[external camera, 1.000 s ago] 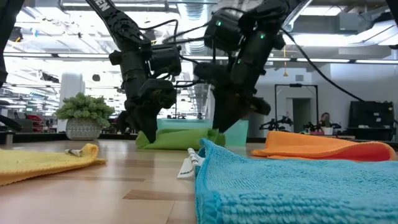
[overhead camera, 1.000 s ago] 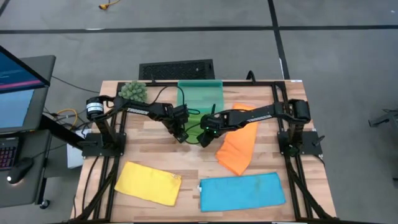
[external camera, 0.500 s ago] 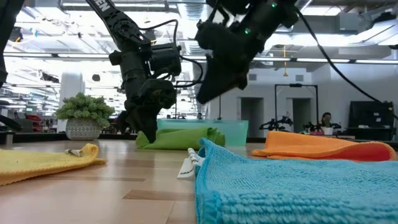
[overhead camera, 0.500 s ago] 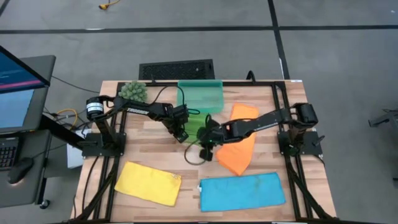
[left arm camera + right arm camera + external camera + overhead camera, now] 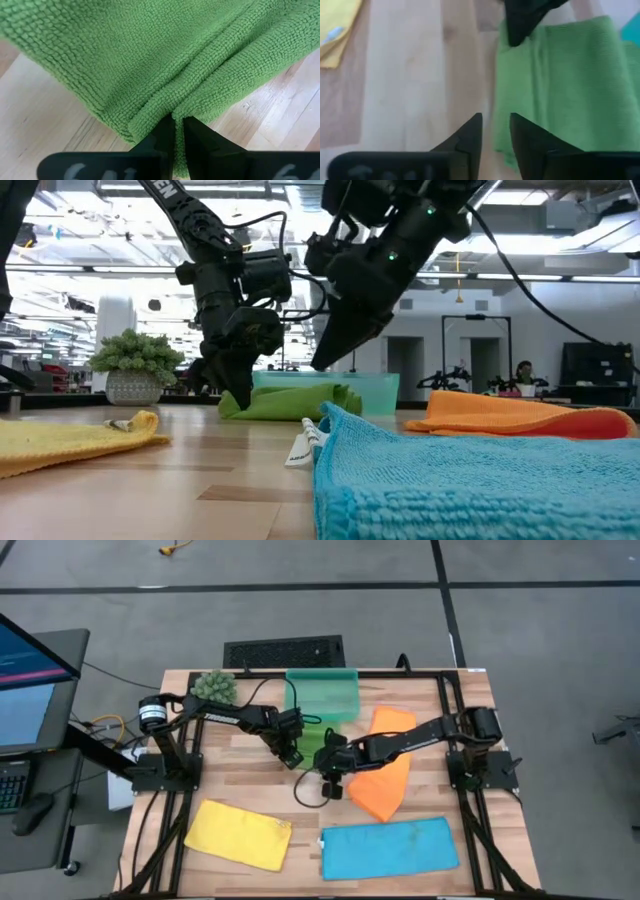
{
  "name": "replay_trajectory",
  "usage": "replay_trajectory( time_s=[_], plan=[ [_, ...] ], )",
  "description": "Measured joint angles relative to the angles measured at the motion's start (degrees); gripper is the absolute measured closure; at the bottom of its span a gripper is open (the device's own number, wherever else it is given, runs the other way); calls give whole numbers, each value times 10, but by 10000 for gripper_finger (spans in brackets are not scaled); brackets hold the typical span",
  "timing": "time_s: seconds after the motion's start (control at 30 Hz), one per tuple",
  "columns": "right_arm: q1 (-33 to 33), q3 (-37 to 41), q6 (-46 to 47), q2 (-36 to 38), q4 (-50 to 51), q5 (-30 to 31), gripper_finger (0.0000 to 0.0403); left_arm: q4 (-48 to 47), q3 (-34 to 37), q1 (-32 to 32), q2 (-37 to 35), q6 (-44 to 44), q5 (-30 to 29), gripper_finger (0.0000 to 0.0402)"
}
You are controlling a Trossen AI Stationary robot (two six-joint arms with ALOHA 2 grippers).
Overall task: Roll microfiber towels into tight, uniform cylinder then place into a basket
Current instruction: Roll the green towel
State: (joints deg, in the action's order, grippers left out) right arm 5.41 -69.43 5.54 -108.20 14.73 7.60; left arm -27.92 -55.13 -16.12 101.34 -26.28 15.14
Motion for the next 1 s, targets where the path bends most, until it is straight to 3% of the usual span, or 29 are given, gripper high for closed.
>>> replay_trajectory(
  time_s=[0.1, 0.23, 0.37, 0.67, 1.0],
  plan=[
    [-8, 0, -20, 0, -7, -9, 253, 0, 0, 0, 0, 0, 1, 384],
    [-11, 0, -95, -3, -8, -69, 208, 0, 0, 0, 0, 1, 3, 384],
    [-10, 3, -130, -22, 8, -60, 182, 0, 0, 0, 0, 12, 10, 384],
    [-14, 0, -136, -36, -8, 0, 176, -3, 0, 0, 0, 22, 15, 384],
    [-33, -4, -130, -71, -24, -23, 180, -4, 0, 0, 0, 69, 23, 384]
  ],
)
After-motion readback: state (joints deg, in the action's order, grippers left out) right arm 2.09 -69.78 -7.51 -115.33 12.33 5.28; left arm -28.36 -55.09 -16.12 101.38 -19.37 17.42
